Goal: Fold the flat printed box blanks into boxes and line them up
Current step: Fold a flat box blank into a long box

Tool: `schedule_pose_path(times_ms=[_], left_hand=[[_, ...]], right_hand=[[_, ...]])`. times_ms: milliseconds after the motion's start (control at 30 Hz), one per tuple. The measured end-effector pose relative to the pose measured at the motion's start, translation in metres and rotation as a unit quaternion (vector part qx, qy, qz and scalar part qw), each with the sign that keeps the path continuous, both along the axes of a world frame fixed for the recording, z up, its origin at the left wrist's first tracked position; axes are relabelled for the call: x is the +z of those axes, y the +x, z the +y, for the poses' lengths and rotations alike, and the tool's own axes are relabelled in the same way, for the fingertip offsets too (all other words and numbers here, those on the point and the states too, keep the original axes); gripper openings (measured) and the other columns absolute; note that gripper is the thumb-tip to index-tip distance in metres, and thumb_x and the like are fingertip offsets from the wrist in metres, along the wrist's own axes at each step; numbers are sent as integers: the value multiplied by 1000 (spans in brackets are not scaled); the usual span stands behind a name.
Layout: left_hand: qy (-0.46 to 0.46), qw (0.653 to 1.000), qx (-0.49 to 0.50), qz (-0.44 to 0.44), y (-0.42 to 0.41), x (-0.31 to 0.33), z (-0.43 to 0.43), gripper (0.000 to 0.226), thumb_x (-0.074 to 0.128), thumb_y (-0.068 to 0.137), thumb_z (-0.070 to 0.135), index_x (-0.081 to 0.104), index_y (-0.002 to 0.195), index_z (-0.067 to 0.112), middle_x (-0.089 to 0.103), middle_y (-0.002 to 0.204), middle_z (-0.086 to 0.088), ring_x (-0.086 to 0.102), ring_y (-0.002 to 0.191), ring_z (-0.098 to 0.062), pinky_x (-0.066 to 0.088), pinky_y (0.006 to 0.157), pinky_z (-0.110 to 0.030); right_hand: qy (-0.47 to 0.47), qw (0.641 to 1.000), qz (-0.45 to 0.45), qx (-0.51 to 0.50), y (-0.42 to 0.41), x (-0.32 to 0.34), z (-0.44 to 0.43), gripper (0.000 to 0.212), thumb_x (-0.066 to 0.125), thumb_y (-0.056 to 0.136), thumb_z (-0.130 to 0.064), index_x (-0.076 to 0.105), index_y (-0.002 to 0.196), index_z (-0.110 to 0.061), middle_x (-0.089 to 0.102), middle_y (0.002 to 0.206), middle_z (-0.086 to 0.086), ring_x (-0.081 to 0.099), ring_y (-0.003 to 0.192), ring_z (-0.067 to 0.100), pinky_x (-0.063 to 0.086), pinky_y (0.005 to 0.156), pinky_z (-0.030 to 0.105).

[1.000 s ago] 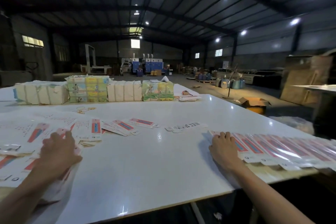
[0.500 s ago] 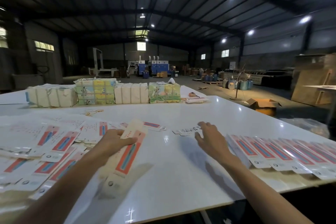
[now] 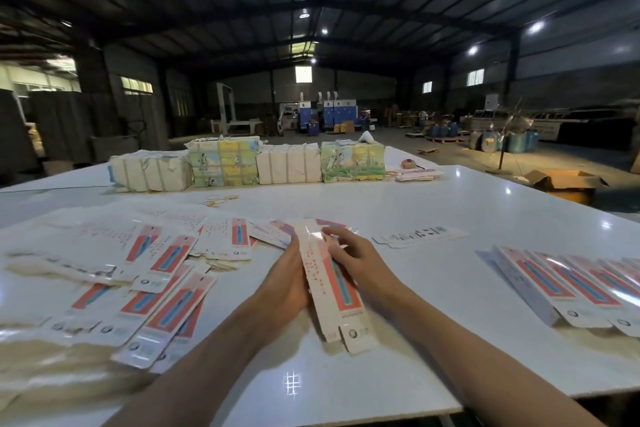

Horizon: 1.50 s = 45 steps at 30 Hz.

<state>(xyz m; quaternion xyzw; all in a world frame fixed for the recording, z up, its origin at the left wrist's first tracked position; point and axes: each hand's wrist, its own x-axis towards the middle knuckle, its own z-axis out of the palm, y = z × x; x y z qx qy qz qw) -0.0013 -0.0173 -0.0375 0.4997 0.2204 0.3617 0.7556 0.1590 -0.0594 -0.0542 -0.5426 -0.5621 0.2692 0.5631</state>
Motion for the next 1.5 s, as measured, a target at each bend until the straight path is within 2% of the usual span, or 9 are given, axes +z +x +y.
schedule_pose_path(times_ms=[200, 467, 600, 700, 900, 1067, 1200, 1333, 1500], left_hand=[[-17, 998, -57, 3, -2, -7, -2, 59, 43, 100, 62, 58, 134, 17, 76, 91, -15, 76, 76, -28, 63, 63, -38], [-30, 994, -107, 20, -6, -10, 13, 66, 37, 104, 66, 60, 130, 10, 71, 89, -23, 72, 67, -35, 63, 60, -40], [11, 996, -65, 61, -6, -11, 19, 62, 46, 96, 66, 62, 123, 12, 75, 83, -10, 74, 67, -26, 62, 60, -36], [14, 992, -106, 62, -7, -16, 18, 64, 40, 104, 65, 59, 132, 10, 73, 97, -17, 72, 79, -34, 60, 72, -43], [40, 988, -125, 81, -6, -19, 20, 69, 41, 105, 69, 72, 121, 9, 70, 121, -27, 71, 89, -41, 59, 79, -44], [40, 980, -184, 70, -10, -19, 22, 62, 47, 102, 68, 68, 122, 13, 66, 118, -26, 72, 87, -37, 61, 77, -43], [41, 972, -223, 55, -9, -21, 26, 64, 47, 102, 70, 65, 131, 15, 64, 123, -26, 70, 90, -38, 60, 81, -44], [-4, 965, -263, 10, -6, -23, 29, 63, 47, 104, 67, 66, 130, 12, 62, 115, -22, 69, 83, -34, 60, 77, -42], [22, 977, -213, 17, 6, -26, 24, 56, 54, 100, 66, 58, 107, 10, 60, 86, -10, 59, 60, -18, 54, 58, -28]], right_hand=[[-41, 995, 81, 39, 9, 5, -1, 27, 69, 103, -24, 58, 127, -25, 70, 113, 15, 79, 96, 27, 66, 70, 39], [-6, 999, -5, 40, 15, 5, 1, 30, 71, 102, -23, 59, 129, -27, 76, 110, 1, 76, 98, 22, 63, 79, 32], [-3, 998, -52, 40, 14, 2, 1, 24, 68, 103, -24, 60, 124, -33, 75, 111, 3, 73, 100, 19, 63, 85, 35], [-27, 999, -1, 38, 16, 10, -3, 24, 71, 100, -12, 54, 116, -17, 75, 109, 16, 73, 87, 22, 62, 76, 34], [-3, 998, 46, 35, 26, 23, -10, 29, 74, 98, -17, 58, 103, 5, 79, 95, 8, 76, 92, 27, 63, 79, 31], [-54, 994, -7, 93, 29, 21, -12, 32, 71, 102, -24, 69, 104, 7, 79, 98, 18, 76, 80, 25, 61, 84, 37], [-71, 990, 48, 116, 32, 24, -14, 35, 64, 105, -24, 74, 105, 10, 78, 101, 19, 76, 91, 27, 58, 92, 35], [-53, 978, 107, 173, 29, 28, -18, 37, 63, 105, -29, 73, 104, 7, 75, 97, 19, 71, 78, 23, 51, 100, 44], [-16, 963, 196, 186, 23, 24, -14, 45, 66, 102, -31, 68, 121, 10, 71, 109, 15, 67, 104, 28, 52, 101, 38]])
